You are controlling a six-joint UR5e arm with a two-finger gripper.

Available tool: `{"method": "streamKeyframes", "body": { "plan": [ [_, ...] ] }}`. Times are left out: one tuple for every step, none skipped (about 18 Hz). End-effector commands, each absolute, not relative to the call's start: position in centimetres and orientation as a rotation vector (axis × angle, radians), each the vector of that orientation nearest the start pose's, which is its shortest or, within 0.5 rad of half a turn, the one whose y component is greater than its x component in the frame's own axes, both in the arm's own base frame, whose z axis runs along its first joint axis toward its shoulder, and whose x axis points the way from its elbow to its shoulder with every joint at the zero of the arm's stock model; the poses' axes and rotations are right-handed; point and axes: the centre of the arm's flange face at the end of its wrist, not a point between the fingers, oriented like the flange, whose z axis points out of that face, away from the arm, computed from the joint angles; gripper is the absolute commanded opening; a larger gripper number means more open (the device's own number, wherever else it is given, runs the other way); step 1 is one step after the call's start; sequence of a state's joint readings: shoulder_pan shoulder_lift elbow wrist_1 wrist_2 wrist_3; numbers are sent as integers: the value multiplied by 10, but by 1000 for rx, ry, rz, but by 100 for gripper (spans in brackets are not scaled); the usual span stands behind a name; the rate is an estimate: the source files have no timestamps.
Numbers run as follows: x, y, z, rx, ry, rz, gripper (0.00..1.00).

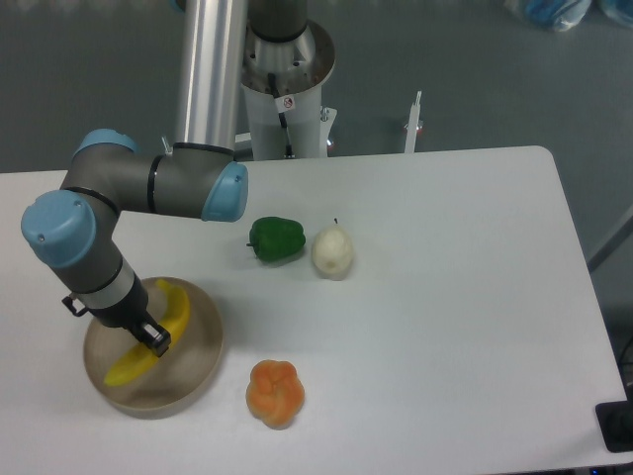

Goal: Place bananas on a plate
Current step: 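Lower the banana onto the plate and open the gripper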

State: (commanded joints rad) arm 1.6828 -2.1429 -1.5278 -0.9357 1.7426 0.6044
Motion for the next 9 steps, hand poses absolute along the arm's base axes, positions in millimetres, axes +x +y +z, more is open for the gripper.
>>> {"method": "streamKeyframes", "body": {
  "plan": [
    [40,687,230,-3007,742,305,28],
    [39,688,226,-3011,744,305,28],
    [38,689,224,-3015,744,320,28],
    [37,690,220,-3022,746,329,28],
    [37,691,218,-3023,749,328,28],
    [38,691,218,-3023,752,328,28],
    [42,692,219,-3016,759,330,28],
    [42,693,219,-3014,758,331,28],
    [42,693,220,-3013,758,331,28]
  ]
}}
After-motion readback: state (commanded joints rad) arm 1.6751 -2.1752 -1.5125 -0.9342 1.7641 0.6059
